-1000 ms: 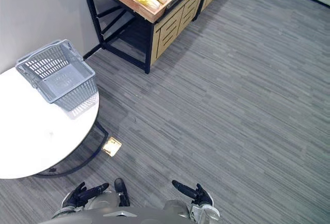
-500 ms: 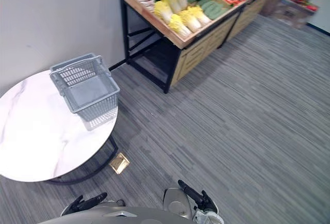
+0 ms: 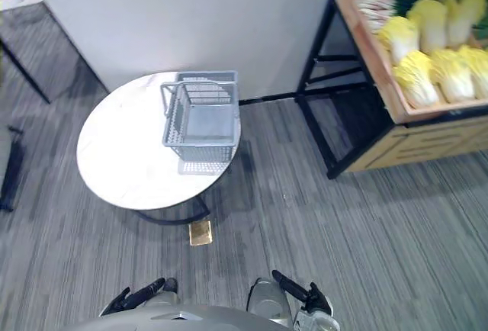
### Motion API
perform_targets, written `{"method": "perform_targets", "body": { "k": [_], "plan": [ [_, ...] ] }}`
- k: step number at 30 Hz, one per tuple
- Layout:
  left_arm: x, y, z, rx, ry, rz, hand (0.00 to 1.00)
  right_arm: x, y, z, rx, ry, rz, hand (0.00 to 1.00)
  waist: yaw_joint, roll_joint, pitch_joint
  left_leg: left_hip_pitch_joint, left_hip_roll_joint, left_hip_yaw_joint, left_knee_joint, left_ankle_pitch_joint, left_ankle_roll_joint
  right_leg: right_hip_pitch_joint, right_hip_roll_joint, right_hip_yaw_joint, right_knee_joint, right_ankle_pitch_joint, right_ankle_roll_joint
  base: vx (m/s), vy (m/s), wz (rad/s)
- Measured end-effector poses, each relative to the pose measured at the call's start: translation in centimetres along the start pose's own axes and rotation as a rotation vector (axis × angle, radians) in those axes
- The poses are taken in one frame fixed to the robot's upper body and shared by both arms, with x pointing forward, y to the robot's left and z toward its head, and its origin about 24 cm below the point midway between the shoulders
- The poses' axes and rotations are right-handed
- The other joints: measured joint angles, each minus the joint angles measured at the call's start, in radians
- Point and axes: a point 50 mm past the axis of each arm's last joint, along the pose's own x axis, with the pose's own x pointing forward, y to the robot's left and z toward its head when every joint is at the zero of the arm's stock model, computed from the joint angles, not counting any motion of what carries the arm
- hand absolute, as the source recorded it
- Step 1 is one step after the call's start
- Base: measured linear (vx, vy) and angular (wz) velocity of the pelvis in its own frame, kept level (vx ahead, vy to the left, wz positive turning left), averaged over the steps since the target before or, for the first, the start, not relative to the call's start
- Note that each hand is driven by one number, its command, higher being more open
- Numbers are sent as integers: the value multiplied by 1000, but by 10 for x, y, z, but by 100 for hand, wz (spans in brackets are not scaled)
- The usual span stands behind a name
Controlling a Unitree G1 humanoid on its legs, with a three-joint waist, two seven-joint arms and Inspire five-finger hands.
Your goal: Pick vegetable in the basket
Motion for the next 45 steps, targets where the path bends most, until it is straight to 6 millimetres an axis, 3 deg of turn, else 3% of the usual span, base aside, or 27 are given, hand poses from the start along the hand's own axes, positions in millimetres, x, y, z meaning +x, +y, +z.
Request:
{"method": "perform_targets", "body": {
  "k": [1,3,7,11,12,22,27,34,36,39,41,45],
  "plan": [
    [0,1,1,12,-3,-1,100,0,1,-1,5,4,-1,100,-2,-6,0,1,-6,55,-12,18,15,14,-8,-25,-14,1,-1,37,-13,116],
    [1,0,3,28,-6,-5,100,-1,-1,-4,10,17,-7,100,3,-10,0,3,-14,252,-34,27,24,53,-15,-89,-46,6,-2,-21,28,96],
    [0,5,1,57,2,-1,100,-1,0,-6,0,22,0,100,3,-19,-15,12,-37,251,-75,46,26,74,-13,-99,-95,19,31,-78,63,30],
    [0,7,1,68,10,3,100,-2,1,-11,8,44,2,100,1,-28,-25,19,-61,273,-89,45,34,87,-6,-28,-155,53,43,-33,103,-5],
    [1,12,-1,119,45,4,100,-3,5,-20,21,78,13,100,-20,-41,-30,58,-70,318,-91,6,26,176,20,20,-323,145,44,-1,18,-5],
    [1,14,-1,125,51,7,100,-4,6,-23,23,86,17,100,-27,-50,-29,98,-67,350,-91,-8,22,188,22,54,-323,144,43,5,2,-10],
    [1,18,-3,131,69,13,100,-5,5,-29,43,101,27,100,-48,-61,-30,139,-67,346,-90,-9,21,230,21,45,-318,138,35,3,-4,4],
    [1,18,-5,129,86,9,100,-6,3,-28,69,94,28,100,-50,-55,-23,153,-66,321,-86,-5,24,233,11,21,-253,107,36,-70,2,12],
    [1,18,-2,114,73,5,100,-6,4,-27,64,83,34,100,-48,-60,-17,90,-55,298,17,-42,25,215,0,3,-224,81,34,-84,-9,29],
    [3,10,9,44,13,-15,100,-5,-2,-22,55,68,26,100,-18,-40,14,-24,8,275,288,-149,23,225,19,2,-212,74,31,-65,1,8],
    [3,8,9,-2,10,-16,100,-5,-2,-22,54,66,26,100,-19,-45,31,-34,8,278,337,-144,32,244,7,-1,-193,61,33,-46,4,12],
    [4,6,10,-17,4,-21,100,-4,-1,-19,53,55,32,100,-19,-42,42,-23,-20,286,288,-103,38,244,-20,2,-184,56,35,17,25,12]
  ]
}}
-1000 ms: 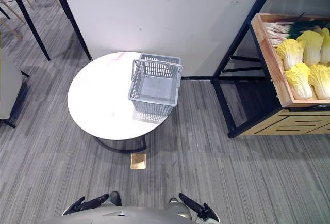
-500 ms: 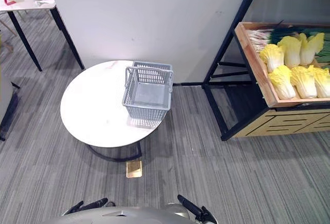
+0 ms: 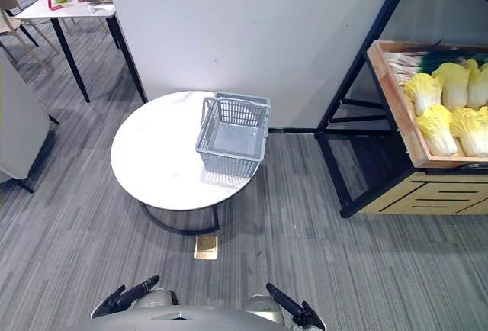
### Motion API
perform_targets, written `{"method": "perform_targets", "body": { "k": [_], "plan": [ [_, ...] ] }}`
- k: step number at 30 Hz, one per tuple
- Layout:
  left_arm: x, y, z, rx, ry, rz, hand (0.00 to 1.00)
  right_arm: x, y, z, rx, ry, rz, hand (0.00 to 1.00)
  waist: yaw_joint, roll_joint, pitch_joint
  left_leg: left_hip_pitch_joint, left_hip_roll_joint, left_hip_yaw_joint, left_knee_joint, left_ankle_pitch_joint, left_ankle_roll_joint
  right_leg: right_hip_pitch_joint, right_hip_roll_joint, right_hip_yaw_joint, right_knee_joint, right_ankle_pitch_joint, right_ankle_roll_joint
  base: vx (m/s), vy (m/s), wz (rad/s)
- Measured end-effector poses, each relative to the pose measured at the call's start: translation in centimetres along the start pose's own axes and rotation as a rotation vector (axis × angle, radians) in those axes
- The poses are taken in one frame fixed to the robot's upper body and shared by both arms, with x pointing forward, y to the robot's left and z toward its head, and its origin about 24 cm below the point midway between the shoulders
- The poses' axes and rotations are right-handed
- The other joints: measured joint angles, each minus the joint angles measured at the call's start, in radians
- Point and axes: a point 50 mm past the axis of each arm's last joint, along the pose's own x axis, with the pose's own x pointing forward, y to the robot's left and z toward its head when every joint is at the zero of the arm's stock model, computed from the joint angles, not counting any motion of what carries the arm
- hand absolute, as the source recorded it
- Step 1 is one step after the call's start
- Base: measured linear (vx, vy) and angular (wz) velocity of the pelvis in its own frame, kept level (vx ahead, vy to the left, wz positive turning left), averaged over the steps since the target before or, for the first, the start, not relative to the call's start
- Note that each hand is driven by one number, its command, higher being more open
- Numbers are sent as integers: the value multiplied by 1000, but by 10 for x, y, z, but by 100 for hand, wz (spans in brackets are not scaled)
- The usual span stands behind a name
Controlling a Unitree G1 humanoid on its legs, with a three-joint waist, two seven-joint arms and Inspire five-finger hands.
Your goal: Pick vegetable in the basket
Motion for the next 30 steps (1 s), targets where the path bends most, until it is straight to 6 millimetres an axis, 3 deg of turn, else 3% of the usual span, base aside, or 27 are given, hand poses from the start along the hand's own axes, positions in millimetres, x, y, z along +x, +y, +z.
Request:
{"method": "perform_targets", "body": {
  "k": [7,10,13,16,18,20,25,28,29,30],
  "plan": [
    [-1,-1,-7,-19,17,2,100,0,-2,1,-5,-1,1,100,9,18,5,43,-30,27,-117,-5,11,6,15,72,-120,64,29,15,47,-13],
    [-1,-1,-7,-56,14,6,100,0,0,0,21,2,4,100,22,14,5,35,-29,75,-64,-65,26,5,7,130,-158,81,48,77,131,-51],
    [-1,-4,-8,-64,15,1,100,0,-2,2,29,-5,-2,100,24,28,-5,-14,-10,134,72,-189,43,-27,-5,186,-161,88,62,122,189,-55],
    [1,-7,0,-52,1,-9,100,1,-1,6,30,-10,2,100,23,33,-14,-50,-10,184,121,-233,56,-78,-22,219,-159,106,83,141,157,-44],
    [3,-8,7,-25,-15,-9,100,2,4,9,30,-15,12,100,24,22,-14,-67,-11,206,135,-244,64,-106,-28,231,-159,112,90,182,147,-38],
    [5,-7,20,22,-42,-11,100,3,9,7,34,-2,21,100,25,-1,-13,-69,-13,223,138,-245,67,-119,-30,226,-159,123,84,183,63,-31],
    [6,-8,23,44,-54,-9,100,3,10,6,23,1,24,100,23,1,-23,-41,-6,223,146,-245,67,-115,-23,208,-152,145,67,158,7,-29],
    [6,-11,20,40,-46,-16,100,3,6,8,25,-4,15,100,21,25,-31,5,0,221,103,-242,66,-159,-18,200,-30,144,66,130,42,-15],
    [6,-13,18,44,-38,-22,100,3,5,11,41,-24,12,100,19,36,-28,42,-4,220,59,-232,65,-210,-18,200,112,136,55,99,99,13],
    [6,-13,18,64,-40,-23,100,3,6,14,66,-41,13,100,16,31,-25,86,-22,216,13,-224,67,-266,-31,203,283,134,49,99,99,28]
  ]
}}
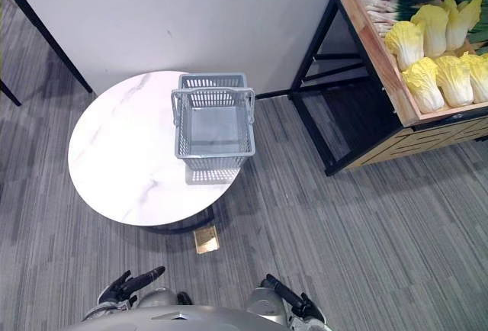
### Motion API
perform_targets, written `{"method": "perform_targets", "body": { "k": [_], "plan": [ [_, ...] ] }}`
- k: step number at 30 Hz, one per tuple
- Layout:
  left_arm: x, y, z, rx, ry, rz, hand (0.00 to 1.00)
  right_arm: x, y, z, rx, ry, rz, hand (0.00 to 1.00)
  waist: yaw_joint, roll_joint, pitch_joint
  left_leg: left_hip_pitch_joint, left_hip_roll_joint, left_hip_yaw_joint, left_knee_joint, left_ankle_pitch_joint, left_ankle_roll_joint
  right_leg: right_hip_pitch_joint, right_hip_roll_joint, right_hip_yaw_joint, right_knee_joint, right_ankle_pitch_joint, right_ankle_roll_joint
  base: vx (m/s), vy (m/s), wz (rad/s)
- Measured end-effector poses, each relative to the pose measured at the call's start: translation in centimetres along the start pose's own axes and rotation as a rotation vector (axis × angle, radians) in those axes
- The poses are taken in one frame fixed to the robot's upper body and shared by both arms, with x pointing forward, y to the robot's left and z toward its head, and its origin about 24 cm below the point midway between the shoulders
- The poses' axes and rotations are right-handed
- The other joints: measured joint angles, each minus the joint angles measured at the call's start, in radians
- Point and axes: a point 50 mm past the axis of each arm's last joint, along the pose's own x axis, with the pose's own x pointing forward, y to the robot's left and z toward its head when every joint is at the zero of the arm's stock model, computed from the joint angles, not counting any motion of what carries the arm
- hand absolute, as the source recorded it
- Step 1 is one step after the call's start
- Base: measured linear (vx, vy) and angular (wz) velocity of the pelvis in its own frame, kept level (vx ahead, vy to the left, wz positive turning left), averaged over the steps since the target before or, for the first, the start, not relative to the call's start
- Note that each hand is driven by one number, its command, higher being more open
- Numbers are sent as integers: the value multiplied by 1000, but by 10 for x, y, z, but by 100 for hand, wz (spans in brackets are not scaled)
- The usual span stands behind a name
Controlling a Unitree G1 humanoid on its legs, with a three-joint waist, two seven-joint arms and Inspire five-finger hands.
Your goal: Pick vegetable in the basket
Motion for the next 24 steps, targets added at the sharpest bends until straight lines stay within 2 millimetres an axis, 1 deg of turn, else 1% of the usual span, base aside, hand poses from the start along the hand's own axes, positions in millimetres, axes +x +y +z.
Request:
{"method": "perform_targets", "body": {
  "k": [1,2,3,4,5,6,7,8,9,10,11,12,13,14,17,20,22,23,24],
  "plan": [
    [0,1,1,12,-2,2,100,0,2,0,13,-6,5,100,-2,-9,2,28,-12,-7,-23,0,0,-23,-14,2,83,5,-6,123,55,61],
    [0,5,2,20,-6,11,100,0,6,2,29,-21,14,100,-16,-16,14,88,-33,-28,-71,-1,1,-74,-39,11,242,20,-28,166,12,82],
    [-1,6,0,20,-2,13,100,1,9,6,28,-39,25,100,-26,-31,14,129,-38,-51,-116,-9,0,-106,-46,15,342,-49,-30,159,-14,83],
    [-1,8,1,20,-4,22,100,1,11,8,23,-46,30,100,-24,-37,16,137,-37,-58,-128,-10,-2,-122,-46,7,360,-99,-34,120,-90,74],
    [-1,8,1,12,-3,29,100,1,12,10,17,-58,37,100,-20,-39,20,140,-27,-83,-130,-9,-3,-154,-40,-21,332,-158,-36,113,-138,62],
    [-1,8,-1,-6,5,33,100,1,13,12,16,-67,40,100,-22,-30,25,139,-8,-105,-129,-7,-7,-162,-16,-37,213,-166,-42,125,-170,59],
    [-1,8,-2,-12,9,35,100,1,13,13,15,-68,40,100,-22,-29,26,138,-1,-113,-130,-5,-11,-162,-1,-31,134,-163,-40,141,-221,57],
    [-2,10,-4,-20,20,42,100,1,13,12,14,-65,41,100,-21,-34,26,129,4,-136,-132,1,-26,-146,30,9,-50,-128,-15,125,-204,49],
    [-2,12,-4,-18,20,48,100,1,14,10,11,-58,43,100,-20,-44,29,129,-2,-151,-135,3,-38,-136,42,43,-139,-79,-11,221,-353,95],
    [-1,10,-1,-28,17,55,100,2,12,9,22,-44,32,100,-22,-31,43,137,6,-215,-154,-5,-89,-120,57,76,-180,42,-6,203,-288,88],
    [0,5,-2,-36,15,44,100,2,9,13,9,-55,25,100,-22,-15,42,126,17,-229,-157,9,-102,-119,63,73,-183,35,-11,193,-264,83],
    [0,2,-2,-45,13,36,100,2,7,16,-3,-62,22,100,-19,-10,42,119,23,-239,-164,22,-109,-117,63,58,-190,24,-14,165,-224,69],
    [0,-6,-2,-62,8,18,100,3,5,23,-39,-70,12,100,-23,21,32,88,40,-276,-176,61,-115,-110,64,2,-204,15,-28,174,-278,91],
    [0,-10,-1,-66,0,7,100,3,5,22,-41,-59,9,100,-24,22,32,80,42,-311,-198,109,-119,-86,60,-37,-222,12,-34,164,-304,105],
    [1,-16,2,-72,-11,-8,100,4,4,19,-88,-40,3,100,-17,18,30,71,53,-360,-221,172,-115,-17,58,-114,-278,13,-37,57,-154,82],
    [1,-15,1,-72,-6,-7,100,4,4,20,-125,-43,1,100,-12,16,18,58,59,-366,-226,177,-115,8,63,-144,-316,26,-46,7,-59,35],
    [1,-14,0,-70,1,-1,100,4,3,20,-121,-41,-8,100,-11,10,6,58,55,-366,-238,176,-115,16,64,-143,-352,49,-43,-28,24,0],
    [1,-11,1,-71,-2,4,100,4,3,21,-98,-44,-16,100,-15,0,0,57,47,-365,-240,176,-115,31,63,-142,-388,71,-41,-34,40,-2],
    [1,-8,1,-75,2,14,100,6,1,27,-32,-35,-31,100,-20,-9,-6,60,41,-365,-244,174,-117,47,62,-139,-425,94,-38,-47,52,-4]
  ]
}}
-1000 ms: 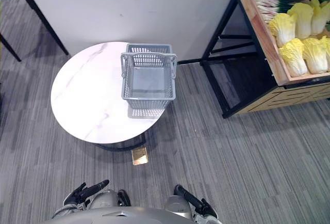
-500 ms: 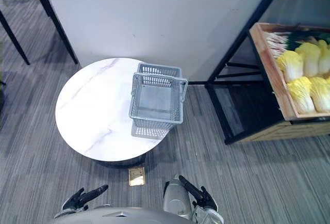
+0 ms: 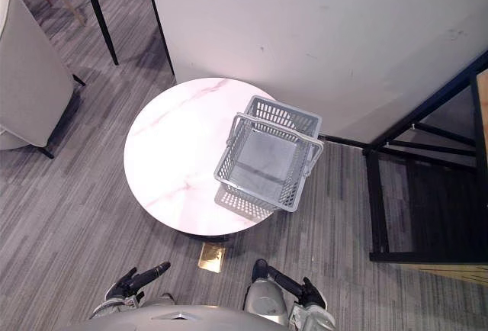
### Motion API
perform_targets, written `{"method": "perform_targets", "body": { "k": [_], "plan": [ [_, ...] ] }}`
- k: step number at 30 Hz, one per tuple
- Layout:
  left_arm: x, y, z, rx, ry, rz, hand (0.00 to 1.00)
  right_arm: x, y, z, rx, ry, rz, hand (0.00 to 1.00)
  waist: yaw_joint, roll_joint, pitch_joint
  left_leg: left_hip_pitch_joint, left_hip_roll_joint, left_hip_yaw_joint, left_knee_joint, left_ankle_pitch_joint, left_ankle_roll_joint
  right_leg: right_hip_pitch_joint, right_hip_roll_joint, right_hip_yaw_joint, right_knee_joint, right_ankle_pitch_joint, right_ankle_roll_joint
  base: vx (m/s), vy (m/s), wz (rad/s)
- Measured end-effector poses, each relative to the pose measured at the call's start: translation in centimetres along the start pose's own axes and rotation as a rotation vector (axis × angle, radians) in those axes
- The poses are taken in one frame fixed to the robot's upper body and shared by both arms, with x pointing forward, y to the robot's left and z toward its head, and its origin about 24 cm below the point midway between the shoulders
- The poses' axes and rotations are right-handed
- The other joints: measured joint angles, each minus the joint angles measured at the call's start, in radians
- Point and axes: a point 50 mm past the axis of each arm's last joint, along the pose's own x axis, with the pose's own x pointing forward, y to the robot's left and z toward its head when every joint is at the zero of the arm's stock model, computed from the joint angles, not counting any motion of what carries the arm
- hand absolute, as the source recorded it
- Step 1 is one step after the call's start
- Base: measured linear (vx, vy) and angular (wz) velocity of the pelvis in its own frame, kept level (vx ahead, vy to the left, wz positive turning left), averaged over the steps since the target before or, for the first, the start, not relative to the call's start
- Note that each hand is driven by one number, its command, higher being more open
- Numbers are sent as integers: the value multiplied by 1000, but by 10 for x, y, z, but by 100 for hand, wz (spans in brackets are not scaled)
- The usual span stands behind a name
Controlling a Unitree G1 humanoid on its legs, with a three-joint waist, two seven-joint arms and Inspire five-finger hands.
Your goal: Pick vegetable in the basket
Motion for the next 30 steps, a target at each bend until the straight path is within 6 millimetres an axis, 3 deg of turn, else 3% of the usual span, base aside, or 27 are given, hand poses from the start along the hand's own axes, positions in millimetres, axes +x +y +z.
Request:
{"method": "perform_targets", "body": {
  "k": [1,4,6,7,8,9,11,12,14,16,18,20,24,25,27,30],
  "plan": [
    [0,1,1,1,-1,3,100,0,-5,0,14,8,-16,100,-1,-5,-3,1,-3,1,-2,-3,-2,5,0,3,-17,11,3,-57,61,-6],
    [0,6,4,-27,-10,21,100,-2,-26,26,163,-91,-84,100,-16,-15,-16,0,-10,15,-7,-28,-8,16,2,17,-76,57,5,-80,72,-14],
    [-2,11,-3,-34,5,40,100,-14,-48,77,280,-329,-136,100,-45,3,-27,0,-7,54,-6,-86,-12,0,13,58,-110,87,11,-95,80,-45],
    [-2,13,-4,-36,7,45,100,-18,-54,91,302,-387,-156,100,-49,0,-29,1,-14,64,-4,-91,-11,-2,10,72,-122,96,9,-90,79,-52],
    [-3,16,-5,-50,7,56,100,-28,-64,120,342,-502,-206,100,-55,-6,-34,-1,-26,78,5,-99,-5,-8,4,101,-126,104,18,-66,59,-36],
    [-3,17,-5,-52,6,59,100,-35,-71,132,355,-553,-240,100,-57,-7,-36,-1,-29,82,13,-104,-3,-8,1,107,-126,104,19,-74,60,-30],
    [-5,20,-8,-50,1,64,100,-63,-100,171,380,-739,-365,100,-60,-9,-49,-3,-33,87,27,-122,-5,-9,-2,118,-127,105,23,-37,37,-13],
    [-5,21,-9,-48,1,65,100,-70,-103,182,377,-784,-378,100,-65,-7,-52,-3,-33,87,27,-123,-4,-10,-2,118,-127,105,23,-3,10,-5],
    [-6,21,-12,-33,11,61,100,-96,-102,226,335,-948,-376,100,-84,-2,-58,-11,-33,89,26,-123,-5,-23,-1,123,-127,107,22,6,-7,-7],
    [-6,16,-14,-1,19,32,100,-130,-86,274,230,-1144,-325,100,-87,4,-60,-22,-32,95,26,-121,-5,-44,4,135,-126,115,27,33,-19,-16],
    [-6,13,-15,36,23,17,100,-141,-72,290,187,-1208,-282,100,-85,6,-60,-20,-30,93,26,-120,-5,-44,7,137,-126,117,26,33,-12,-9],
    [-6,9,-14,63,17,-12,100,-158,-41,312,66,-1309,-205,100,-83,5,-60,-18,-30,88,25,-121,-6,-44,8,137,-126,118,26,34,-8,-3],
    [-6,4,-10,90,1,-42,100,-175,21,332,-261,-1395,-29,100,-63,2,-59,-19,-32,77,22,-122,-5,-43,6,137,-126,118,26,5,-2,2],
    [-6,4,-10,92,-2,-46,100,-177,28,334,-334,-1401,-17,100,-58,2,-59,-19,-32,76,22,-122,-5,-43,6,136,-126,118,26,-1,-8,6],
    [-6,3,-8,97,-9,-54,100,-186,59,341,-621,-1431,35,100,-49,1,-58,-23,-32,67,21,-122,-5,-42,4,132,-126,118,26,-10,-11,9],
    [-6,2,-6,125,-21,-66,100,-196,80,350,-871,-1463,47,100,-42,-3,-55,-35,-37,48,26,-122,-4,-41,-4,118,-126,118,26,-24,-6,15]
  ]
}}
